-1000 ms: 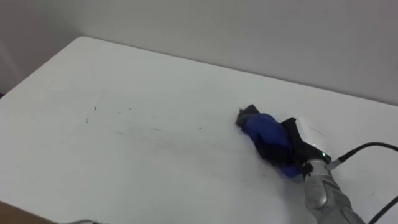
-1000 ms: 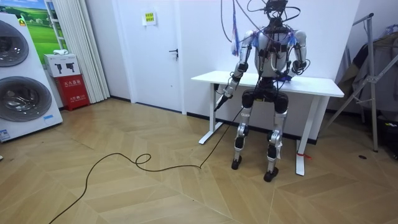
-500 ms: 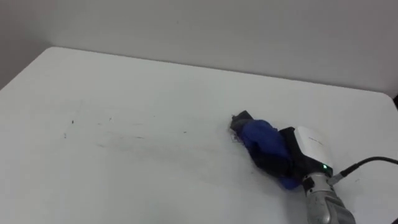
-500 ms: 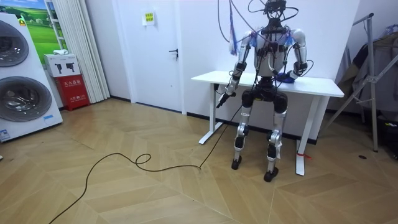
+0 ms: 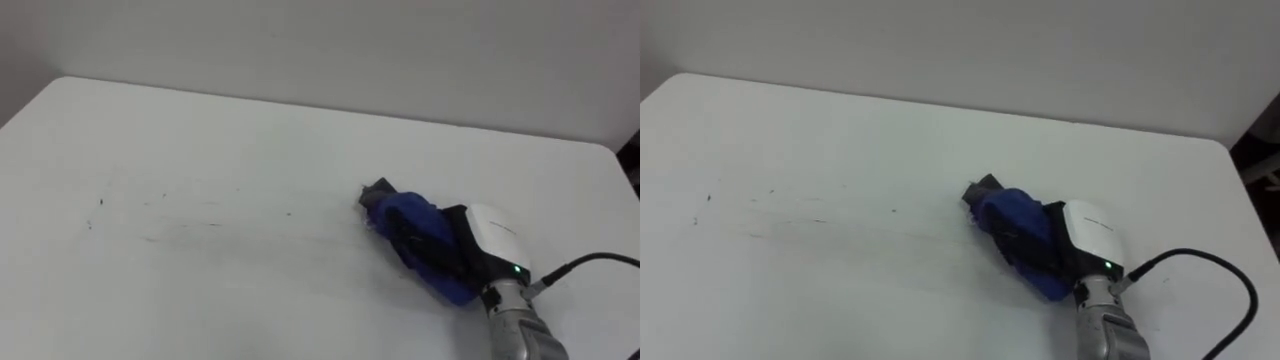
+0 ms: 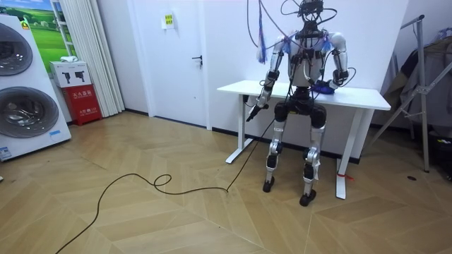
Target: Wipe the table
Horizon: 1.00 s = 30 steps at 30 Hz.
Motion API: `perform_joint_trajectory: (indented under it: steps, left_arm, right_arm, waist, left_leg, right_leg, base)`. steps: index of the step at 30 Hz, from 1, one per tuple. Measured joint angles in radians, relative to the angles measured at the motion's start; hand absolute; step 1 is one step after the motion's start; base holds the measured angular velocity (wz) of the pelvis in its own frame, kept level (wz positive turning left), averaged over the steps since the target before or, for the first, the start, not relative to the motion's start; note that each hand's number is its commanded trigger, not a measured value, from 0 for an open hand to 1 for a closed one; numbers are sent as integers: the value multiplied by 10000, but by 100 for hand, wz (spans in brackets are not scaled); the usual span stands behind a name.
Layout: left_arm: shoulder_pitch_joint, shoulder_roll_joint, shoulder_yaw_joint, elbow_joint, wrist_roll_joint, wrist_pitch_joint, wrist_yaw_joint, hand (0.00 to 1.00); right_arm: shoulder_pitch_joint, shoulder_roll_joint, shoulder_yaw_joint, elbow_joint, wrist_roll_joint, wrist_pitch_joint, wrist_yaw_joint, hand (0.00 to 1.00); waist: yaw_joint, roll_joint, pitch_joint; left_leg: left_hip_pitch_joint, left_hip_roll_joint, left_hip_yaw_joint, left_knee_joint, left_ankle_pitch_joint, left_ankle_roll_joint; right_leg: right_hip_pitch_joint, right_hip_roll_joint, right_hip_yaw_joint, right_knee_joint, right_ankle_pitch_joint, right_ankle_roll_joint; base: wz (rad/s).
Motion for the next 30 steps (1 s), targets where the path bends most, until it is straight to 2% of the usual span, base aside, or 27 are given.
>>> perform_joint_trajectory:
  steps: [5,8,11,14,16,19,24,28,30]
  left_arm:
    - [-5,8,256,-11,5,-330,-20,0]
    - [-61,-9,476,-16,7,-372,-77,0]
    - [-11,-21,734,-7,-24,-397,-147,0]
    - [259,-21,1021,-6,-192,-572,-166,0]
    - [368,-23,1300,75,-185,-626,-165,0]
    - [374,-20,1706,273,-184,-632,-43,0]
    - [369,-22,1804,413,-172,-628,-10,0]
    - [366,-23,1804,405,-173,-611,-14,0]
    - [368,-27,1883,355,-169,-613,-80,0]
  right_arm:
    - [384,-1,-267,-734,125,-169,494,0]
    - [615,-10,-541,-1299,217,-107,824,0]
    - [639,-33,-1371,-1495,272,-41,999,0]
    - [656,-86,-2427,-2245,494,94,1024,0]
    - [656,-128,-3103,-2933,492,89,964,0]
    - [640,-216,-3959,-3545,696,74,377,0]
    - [627,-398,-4828,-3783,805,90,3,0]
    - [622,-598,-5303,-3892,918,227,-93,0]
    - [617,-727,-5776,-3876,1598,233,-199,0]
  waist:
    - [-181,11,-3]
    - [-310,-1,5]
    - [-415,-38,25]
    - [-642,-131,125]
    - [-697,-177,144]
    - [-931,-290,124]
    - [-1199,-351,79]
    - [-1320,-317,86]
    - [-1455,-312,114]
  left_leg:
    - [40,4,61,40,2,2]
    - [23,5,75,7,1,2]
    - [63,9,172,-36,1,3]
    - [180,28,394,-71,-8,18]
    - [194,38,560,-58,-26,40]
    - [197,38,634,-43,-56,53]
    - [208,41,692,-20,-100,70]
    - [278,51,828,-49,-100,71]
    - [287,58,849,-65,-103,72]
  right_leg:
    - [7,-6,35,-1,0,1]
    - [-4,-7,44,3,1,1]
    - [-45,-7,170,24,0,2]
    - [-122,-6,406,148,-2,5]
    - [-208,-2,556,168,-4,9]
    - [-242,-2,622,174,4,23]
    - [-279,-2,685,190,27,52]
    - [-322,4,804,239,27,52]
    - [-373,3,813,317,26,53]
  base:
    - [-3]
    - [-1]
    - [-10]
    - [-21]
    - [-22]
    - [-7]
    - [-5]
    - [-10]
    - [0]
